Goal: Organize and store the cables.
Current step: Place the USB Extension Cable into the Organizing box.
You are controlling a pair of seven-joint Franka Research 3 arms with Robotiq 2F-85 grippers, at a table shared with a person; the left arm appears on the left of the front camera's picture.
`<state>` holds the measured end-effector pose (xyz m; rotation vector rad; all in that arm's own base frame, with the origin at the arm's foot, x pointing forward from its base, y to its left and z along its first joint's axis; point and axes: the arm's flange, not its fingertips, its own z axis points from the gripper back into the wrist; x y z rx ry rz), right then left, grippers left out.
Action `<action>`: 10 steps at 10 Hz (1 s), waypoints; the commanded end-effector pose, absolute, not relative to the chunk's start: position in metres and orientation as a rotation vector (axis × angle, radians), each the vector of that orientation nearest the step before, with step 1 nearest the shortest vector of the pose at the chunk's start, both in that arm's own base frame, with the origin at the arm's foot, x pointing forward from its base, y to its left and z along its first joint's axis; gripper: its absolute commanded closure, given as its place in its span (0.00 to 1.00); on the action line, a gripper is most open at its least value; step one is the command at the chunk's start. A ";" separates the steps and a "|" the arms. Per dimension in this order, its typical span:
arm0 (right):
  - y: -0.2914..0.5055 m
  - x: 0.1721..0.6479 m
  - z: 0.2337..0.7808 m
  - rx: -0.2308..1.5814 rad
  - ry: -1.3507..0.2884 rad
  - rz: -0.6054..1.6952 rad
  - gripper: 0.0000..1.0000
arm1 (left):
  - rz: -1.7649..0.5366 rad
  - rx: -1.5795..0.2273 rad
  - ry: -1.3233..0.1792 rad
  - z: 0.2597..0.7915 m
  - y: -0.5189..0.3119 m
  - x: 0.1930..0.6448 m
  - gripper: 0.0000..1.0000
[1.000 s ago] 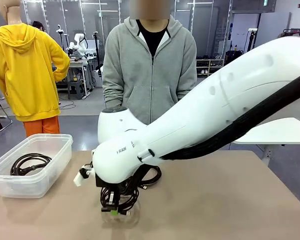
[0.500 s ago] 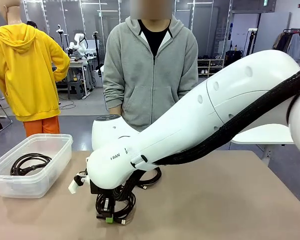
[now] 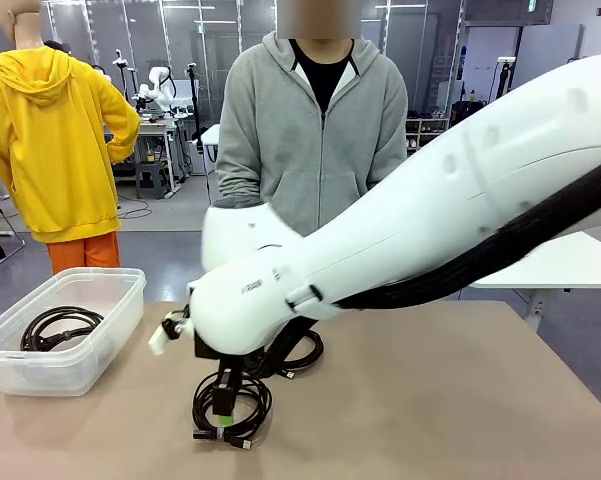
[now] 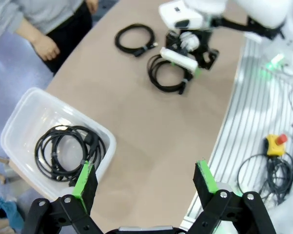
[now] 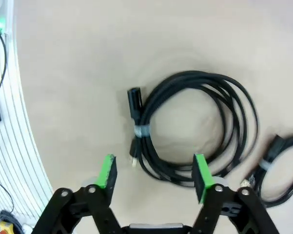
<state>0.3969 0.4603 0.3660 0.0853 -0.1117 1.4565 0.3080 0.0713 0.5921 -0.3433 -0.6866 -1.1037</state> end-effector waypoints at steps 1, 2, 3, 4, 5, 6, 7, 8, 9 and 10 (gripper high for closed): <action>0.386 0.370 0.397 0.178 -0.230 1.467 0.04 | -1.236 -0.334 -0.608 0.599 0.061 0.308 0.00; 0.353 0.361 0.412 0.232 -0.316 1.463 0.00 | -1.290 -0.336 -0.566 0.599 0.049 0.308 0.00; 0.318 0.352 0.422 0.274 -0.388 1.455 0.00 | -1.361 -0.342 -0.517 0.594 0.032 0.311 0.00; 0.281 0.344 0.429 0.309 -0.447 1.424 0.00 | -1.446 -0.350 -0.464 0.586 0.014 0.315 0.00; 0.246 0.338 0.431 0.357 -0.516 1.405 0.00 | -1.508 -0.351 -0.413 0.580 -0.005 0.319 0.00; 0.211 0.330 0.430 0.393 -0.587 1.408 0.00 | -1.535 -0.344 -0.336 0.572 -0.026 0.324 0.00; 0.181 0.324 0.428 0.419 -0.659 1.373 0.00 | -1.597 -0.348 -0.267 0.565 -0.047 0.327 0.00; 0.151 0.317 0.426 0.439 -0.733 1.351 0.00 | -1.658 -0.349 -0.196 0.555 -0.069 0.329 0.00; 0.122 0.310 0.421 0.450 -0.790 1.299 0.00 | -1.710 -0.351 -0.141 0.546 -0.091 0.332 0.00; 0.093 0.301 0.416 0.461 -0.854 1.270 0.00 | -1.759 -0.358 -0.104 0.535 -0.117 0.338 0.00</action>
